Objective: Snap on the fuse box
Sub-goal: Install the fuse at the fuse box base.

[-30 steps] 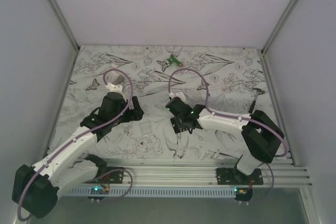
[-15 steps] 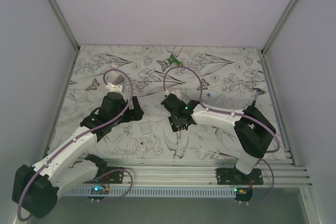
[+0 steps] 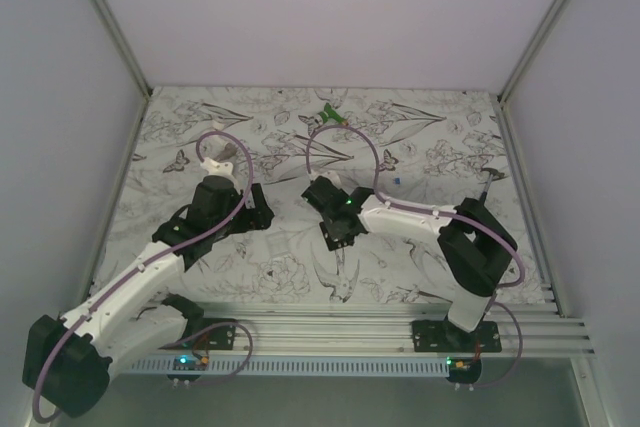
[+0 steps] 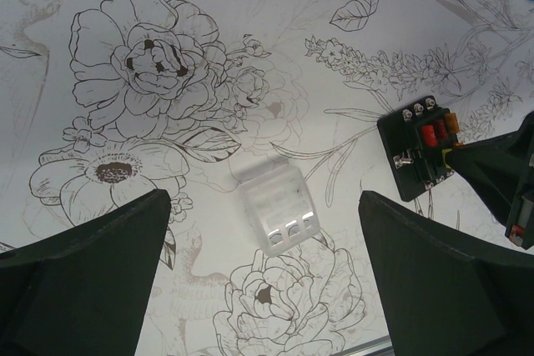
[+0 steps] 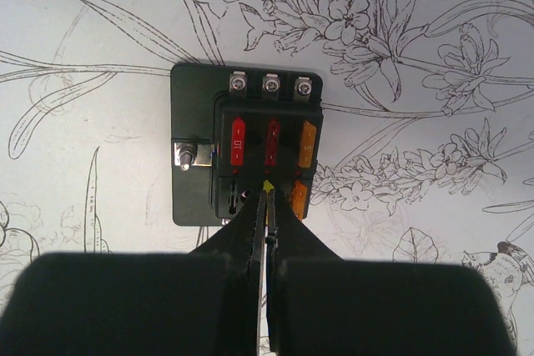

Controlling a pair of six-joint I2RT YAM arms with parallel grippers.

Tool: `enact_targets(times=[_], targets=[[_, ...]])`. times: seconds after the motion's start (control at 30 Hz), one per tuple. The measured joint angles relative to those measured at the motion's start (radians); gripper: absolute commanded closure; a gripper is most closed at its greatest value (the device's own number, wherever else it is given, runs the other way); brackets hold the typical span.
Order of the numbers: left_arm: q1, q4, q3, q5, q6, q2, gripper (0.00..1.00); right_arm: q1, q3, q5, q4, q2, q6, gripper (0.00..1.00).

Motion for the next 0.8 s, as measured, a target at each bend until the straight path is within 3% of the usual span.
enact_targets(times=[0.4,0.7,0.8], targets=[[0.0,0.0,0.0,0.0,0.0,-0.017,0.0,0.0,-0.018,-0.002,0.022,-0.018,0.001,1.0],[0.001,0.0,-0.001,0.0,-0.004,-0.029,0.0,0.0,-0.004,-0.067,-0.008,-0.044,-0.031,0.61],[0.001,0.0,-0.002,0.0,-0.004,-0.037,0.0,-0.007,0.036,-0.073,-0.019,-0.048,-0.053,0.54]])
